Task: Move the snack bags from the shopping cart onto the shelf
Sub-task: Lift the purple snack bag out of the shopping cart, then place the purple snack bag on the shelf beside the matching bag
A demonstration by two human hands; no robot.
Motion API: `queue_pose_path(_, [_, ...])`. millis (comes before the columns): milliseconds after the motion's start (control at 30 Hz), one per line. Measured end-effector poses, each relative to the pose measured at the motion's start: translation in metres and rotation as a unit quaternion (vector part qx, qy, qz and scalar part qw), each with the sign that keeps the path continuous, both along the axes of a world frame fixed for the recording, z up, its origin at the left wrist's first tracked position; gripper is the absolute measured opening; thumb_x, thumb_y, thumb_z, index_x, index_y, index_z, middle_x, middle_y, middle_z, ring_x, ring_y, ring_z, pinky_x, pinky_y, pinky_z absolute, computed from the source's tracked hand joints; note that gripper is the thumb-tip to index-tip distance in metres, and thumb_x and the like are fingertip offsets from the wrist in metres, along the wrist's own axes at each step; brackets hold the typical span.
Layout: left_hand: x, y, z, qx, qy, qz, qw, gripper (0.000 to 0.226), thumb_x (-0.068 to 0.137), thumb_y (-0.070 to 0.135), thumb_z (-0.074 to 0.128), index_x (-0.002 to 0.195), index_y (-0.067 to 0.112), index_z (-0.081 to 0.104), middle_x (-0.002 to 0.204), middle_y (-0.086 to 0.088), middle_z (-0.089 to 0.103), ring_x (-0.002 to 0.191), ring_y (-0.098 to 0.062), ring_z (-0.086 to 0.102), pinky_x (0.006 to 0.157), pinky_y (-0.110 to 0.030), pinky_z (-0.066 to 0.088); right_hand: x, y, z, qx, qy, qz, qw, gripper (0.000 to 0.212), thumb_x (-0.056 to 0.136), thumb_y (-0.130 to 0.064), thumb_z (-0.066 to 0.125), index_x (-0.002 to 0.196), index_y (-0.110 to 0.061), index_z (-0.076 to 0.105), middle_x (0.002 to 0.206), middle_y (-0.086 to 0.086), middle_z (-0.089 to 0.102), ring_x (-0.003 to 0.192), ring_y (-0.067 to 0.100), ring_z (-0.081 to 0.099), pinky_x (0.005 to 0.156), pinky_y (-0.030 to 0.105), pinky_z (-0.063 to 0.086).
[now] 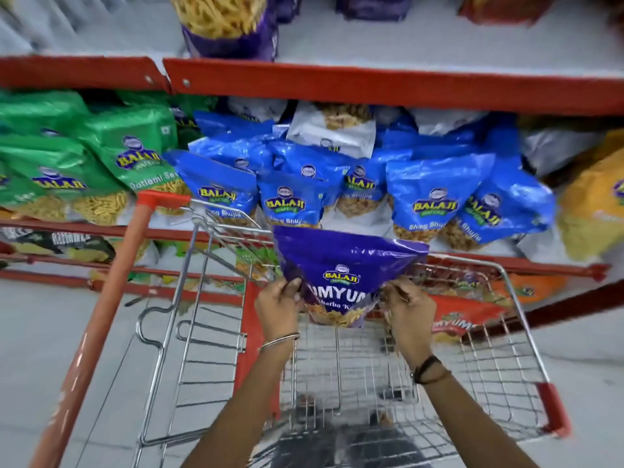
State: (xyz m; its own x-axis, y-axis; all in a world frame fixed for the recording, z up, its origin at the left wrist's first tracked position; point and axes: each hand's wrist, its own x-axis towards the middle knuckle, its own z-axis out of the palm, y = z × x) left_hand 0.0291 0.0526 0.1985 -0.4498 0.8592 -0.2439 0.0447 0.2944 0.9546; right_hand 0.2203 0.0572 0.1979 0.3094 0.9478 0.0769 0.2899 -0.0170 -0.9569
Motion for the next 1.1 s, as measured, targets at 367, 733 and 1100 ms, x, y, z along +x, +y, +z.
queue_pose_path(367, [0.029,0.033,0.175,0.208,-0.098,0.025,0.973,0.019,0.085,0.006,0.055,0.07,0.017,0.06,0.066,-0.001,0.062,0.066,-0.015,0.058,0.05,-0.026,0.057,0.03,0.045,0.16,0.145,0.171,0.044,0.974,0.015,0.081,-0.007,0.063,0.075,-0.02,0.069,0.063,-0.014,0.07,0.063,0.003,0.061,0.061,0.018,0.055])
queue_pose_path(733, [0.039,0.128,0.333,0.367,-0.106,0.045,0.923,0.026,0.084,0.008,0.058,0.063,0.023,0.053,0.062,-0.002,0.049,0.044,-0.002,0.045,0.042,-0.016,0.052,0.033,0.145,0.327,0.292,0.192,0.082,0.933,0.016,0.084,-0.004,0.06,0.076,-0.017,0.065,0.054,-0.013,0.063,0.056,-0.001,0.057,0.058,0.018,0.056])
queue_pose_path(1100, [0.049,0.244,0.305,0.387,-0.15,0.065,0.908,0.018,0.085,0.008,0.058,0.07,0.017,0.056,0.063,0.0,0.05,0.046,0.003,0.046,0.05,-0.016,0.055,0.022,0.26,0.299,0.309,0.234,0.017,0.922,0.017,0.085,-0.007,0.06,0.079,-0.024,0.063,0.086,0.0,0.066,0.08,0.012,0.065,0.073,0.026,0.058])
